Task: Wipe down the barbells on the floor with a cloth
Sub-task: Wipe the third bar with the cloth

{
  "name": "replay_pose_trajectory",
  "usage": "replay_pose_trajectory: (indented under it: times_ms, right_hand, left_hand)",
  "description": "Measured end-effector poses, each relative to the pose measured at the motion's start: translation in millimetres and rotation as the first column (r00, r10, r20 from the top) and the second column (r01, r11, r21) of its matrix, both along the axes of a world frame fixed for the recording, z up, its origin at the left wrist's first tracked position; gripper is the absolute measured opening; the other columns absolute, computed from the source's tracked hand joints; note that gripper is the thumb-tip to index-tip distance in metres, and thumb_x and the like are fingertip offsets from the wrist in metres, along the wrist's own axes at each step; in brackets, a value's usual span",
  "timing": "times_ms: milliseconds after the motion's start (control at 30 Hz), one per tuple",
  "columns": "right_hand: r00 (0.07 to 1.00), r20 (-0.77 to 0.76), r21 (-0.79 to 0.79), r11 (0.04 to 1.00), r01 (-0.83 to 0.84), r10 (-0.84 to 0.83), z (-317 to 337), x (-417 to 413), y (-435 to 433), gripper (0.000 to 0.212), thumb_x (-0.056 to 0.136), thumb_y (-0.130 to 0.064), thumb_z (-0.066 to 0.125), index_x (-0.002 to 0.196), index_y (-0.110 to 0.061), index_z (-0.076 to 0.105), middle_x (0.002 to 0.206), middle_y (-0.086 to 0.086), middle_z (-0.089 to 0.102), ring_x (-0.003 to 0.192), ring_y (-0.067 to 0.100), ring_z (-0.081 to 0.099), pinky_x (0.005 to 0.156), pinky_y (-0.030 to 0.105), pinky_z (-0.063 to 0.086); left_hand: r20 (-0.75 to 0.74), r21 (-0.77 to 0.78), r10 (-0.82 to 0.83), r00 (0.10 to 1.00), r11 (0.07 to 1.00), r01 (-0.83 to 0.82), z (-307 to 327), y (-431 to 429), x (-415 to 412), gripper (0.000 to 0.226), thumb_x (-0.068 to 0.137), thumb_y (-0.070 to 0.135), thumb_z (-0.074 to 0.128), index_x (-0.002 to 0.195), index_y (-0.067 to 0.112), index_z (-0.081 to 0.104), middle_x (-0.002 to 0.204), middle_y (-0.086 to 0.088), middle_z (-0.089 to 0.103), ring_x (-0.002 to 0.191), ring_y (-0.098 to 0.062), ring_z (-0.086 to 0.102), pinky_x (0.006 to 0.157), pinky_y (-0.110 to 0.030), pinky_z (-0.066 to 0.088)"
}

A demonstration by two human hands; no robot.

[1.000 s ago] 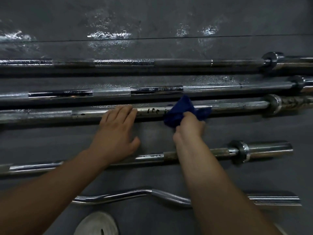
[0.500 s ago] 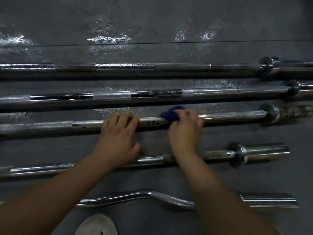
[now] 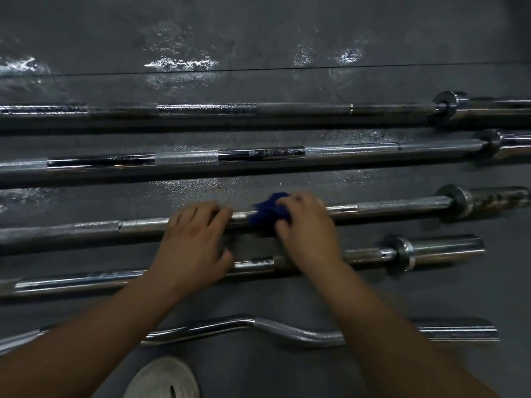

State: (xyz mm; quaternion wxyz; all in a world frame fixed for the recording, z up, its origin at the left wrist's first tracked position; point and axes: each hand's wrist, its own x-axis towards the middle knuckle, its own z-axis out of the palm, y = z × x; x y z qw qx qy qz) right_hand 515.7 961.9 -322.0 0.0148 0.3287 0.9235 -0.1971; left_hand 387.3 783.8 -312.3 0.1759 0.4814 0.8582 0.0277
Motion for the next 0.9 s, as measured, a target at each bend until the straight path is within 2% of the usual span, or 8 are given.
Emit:
replay_pose_trajectory:
  times_ms: [100, 133, 300, 433, 567, 633, 767, 900]
  right_hand:
    - [0.883, 0.024, 0.05, 0.882, 0.468, -0.469, -1.2, 22.4, 25.6, 0.031, 0.084, -0.019, 0.057, 0.113, -0.013, 0.065, 0.116, 0.013, 0.057, 0.108, 0.034, 0.047, 0.089, 0.037, 0.041]
    - [0.866, 0.024, 0.081, 0.865, 0.496, -0.499, -0.6, 22.3, 14.3, 0.031, 0.083, -0.017, 0.058, 0.113, -0.011, 0.065, 0.117, 0.014, 0.057, 0.107, 0.035, 0.046, 0.09, 0.038, 0.04]
    - [0.998, -0.05, -0.042, 0.999, 0.024, -0.026, -1.9, 19.9, -21.6, 0.05, 0.075, -0.007, 0.064, 0.123, -0.019, 0.062, 0.119, 0.007, 0.055, 0.107, 0.027, 0.046, 0.092, 0.035, 0.042]
    - [0.863, -0.076, 0.001, 0.865, 0.501, -0.5, -4.6, 28.7, -2.1, 0.046, 0.077, -0.007, 0.061, 0.122, -0.017, 0.064, 0.124, 0.009, 0.052, 0.112, 0.031, 0.043, 0.096, 0.038, 0.039]
    - [0.997, -0.066, -0.07, 0.997, 0.039, -0.044, 1.0, 1.6, -46.1, 0.055, 0.077, -0.008, 0.062, 0.13, -0.02, 0.059, 0.131, 0.005, 0.049, 0.115, 0.026, 0.041, 0.097, 0.034, 0.041]
    - [0.999, -0.034, -0.056, 0.998, -0.024, 0.022, -1.4, 7.7, -22.3, 0.053, 0.075, -0.01, 0.061, 0.127, -0.021, 0.061, 0.122, 0.006, 0.053, 0.11, 0.027, 0.047, 0.094, 0.036, 0.043]
    - [0.899, -0.094, 0.072, 0.898, 0.435, -0.428, -4.1, 52.2, 31.8, 0.043, 0.08, -0.009, 0.058, 0.122, -0.016, 0.065, 0.12, 0.013, 0.055, 0.109, 0.033, 0.046, 0.091, 0.032, 0.037]
    - [0.819, -0.06, 0.063, 0.817, 0.573, -0.57, -4.0, 33.0, 12.1, 0.037, 0.081, -0.013, 0.06, 0.118, -0.015, 0.066, 0.128, 0.012, 0.052, 0.114, 0.034, 0.039, 0.094, 0.033, 0.034]
  left_hand:
    - [0.0, 0.02, -0.015, 1.0, 1.0, 0.015, -1.5, -1.9, 0.9, 0.058, 0.067, 0.041, 0.056, 0.12, 0.018, 0.059, 0.113, -0.005, 0.053, 0.102, -0.031, 0.05, 0.088, -0.042, 0.041]
    - [0.008, 0.025, -0.016, 1.0, 1.0, 0.016, -1.5, -0.7, 1.8, 0.053, 0.068, 0.04, 0.056, 0.116, 0.018, 0.059, 0.111, -0.005, 0.053, 0.101, -0.031, 0.05, 0.087, -0.042, 0.041]
    - [0.057, 0.042, -0.036, 0.998, 0.999, 0.034, -2.4, -0.4, 3.3, 0.054, 0.069, 0.04, 0.051, 0.117, 0.017, 0.056, 0.121, -0.005, 0.054, 0.105, -0.03, 0.052, 0.092, -0.043, 0.046]
    - [0.034, 0.055, -0.032, 0.999, 0.998, 0.03, -3.5, -8.9, 2.9, 0.059, 0.069, 0.035, 0.057, 0.124, 0.013, 0.056, 0.126, -0.008, 0.056, 0.11, -0.031, 0.054, 0.096, -0.044, 0.043]
    - [0.032, 0.06, -0.031, 0.999, 0.998, 0.029, -0.8, -8.4, 8.4, 0.063, 0.068, 0.036, 0.056, 0.127, 0.013, 0.054, 0.127, -0.009, 0.056, 0.111, -0.031, 0.054, 0.097, -0.044, 0.041]
    - [0.031, 0.06, -0.039, 0.999, 0.998, 0.037, -0.8, -10.1, 8.7, 0.064, 0.07, 0.038, 0.054, 0.128, 0.013, 0.055, 0.128, -0.008, 0.056, 0.114, -0.031, 0.054, 0.099, -0.044, 0.04]
    - [0.034, 0.056, -0.043, 0.998, 0.998, 0.041, -0.8, -19.4, 4.4, 0.066, 0.072, 0.042, 0.047, 0.13, 0.012, 0.056, 0.134, -0.008, 0.056, 0.118, -0.03, 0.054, 0.102, -0.045, 0.04]
    - [0.023, 0.057, -0.046, 0.999, 0.997, 0.045, -2.4, -18.2, 6.8, 0.065, 0.073, 0.041, 0.048, 0.13, 0.012, 0.056, 0.133, -0.007, 0.055, 0.117, -0.029, 0.053, 0.1, -0.043, 0.037]
